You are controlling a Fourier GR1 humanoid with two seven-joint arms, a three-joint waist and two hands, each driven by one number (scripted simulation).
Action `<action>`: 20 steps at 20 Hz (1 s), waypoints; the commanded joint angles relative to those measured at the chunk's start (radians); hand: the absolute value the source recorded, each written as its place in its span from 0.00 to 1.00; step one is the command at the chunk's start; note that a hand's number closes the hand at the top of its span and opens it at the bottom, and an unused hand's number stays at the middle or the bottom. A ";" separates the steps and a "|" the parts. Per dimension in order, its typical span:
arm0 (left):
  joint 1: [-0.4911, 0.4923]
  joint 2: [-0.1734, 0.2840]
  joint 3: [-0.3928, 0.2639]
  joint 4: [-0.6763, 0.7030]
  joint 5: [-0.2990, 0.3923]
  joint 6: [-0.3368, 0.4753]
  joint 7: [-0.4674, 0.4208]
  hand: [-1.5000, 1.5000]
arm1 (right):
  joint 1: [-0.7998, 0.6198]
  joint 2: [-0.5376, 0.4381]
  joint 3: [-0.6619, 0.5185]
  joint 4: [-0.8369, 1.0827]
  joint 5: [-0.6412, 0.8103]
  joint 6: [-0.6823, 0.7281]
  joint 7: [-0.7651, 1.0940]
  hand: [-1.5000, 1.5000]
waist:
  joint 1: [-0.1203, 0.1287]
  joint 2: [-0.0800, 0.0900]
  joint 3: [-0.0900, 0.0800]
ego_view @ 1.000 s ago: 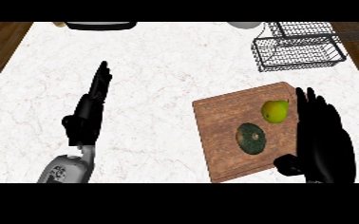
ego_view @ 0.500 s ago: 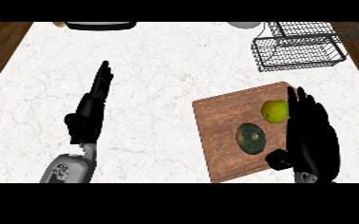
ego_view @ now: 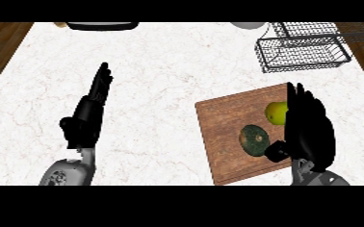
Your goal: Pick the pear from the cutting board and place it in the tiered basket
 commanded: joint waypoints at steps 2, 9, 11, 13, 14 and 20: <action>-0.015 -0.019 0.012 0.007 -0.026 -0.010 0.018 0.50 | 0.043 -0.018 -0.066 0.012 -0.007 0.005 -0.076 0.00 | -0.003 0.000 0.000; -0.001 -0.048 0.028 0.057 -0.044 -0.021 -0.063 0.50 | -0.067 0.022 -0.158 0.157 -0.011 -0.026 -0.141 0.00 | -0.001 0.001 0.000; 0.000 -0.041 0.033 0.001 -0.060 -0.029 -0.006 0.50 | 0.018 0.049 -0.113 0.132 0.034 -0.066 -0.149 0.00 | -0.001 0.000 0.000; 0.030 -0.074 0.010 -0.010 -0.082 0.007 -0.033 0.50 | -0.029 0.039 -0.148 0.201 0.020 -0.082 -0.190 0.00 | 0.001 0.000 0.000; 0.007 -0.063 0.037 0.032 -0.063 -0.032 -0.045 0.50 | 0.004 0.067 -0.111 0.120 0.055 -0.045 -0.150 0.00 | -0.001 0.000 0.000; 0.049 -0.047 0.065 0.030 -0.040 -0.069 -0.084 0.50 | -0.043 0.106 -0.144 0.245 0.055 -0.128 -0.194 0.00 | 0.001 0.000 0.000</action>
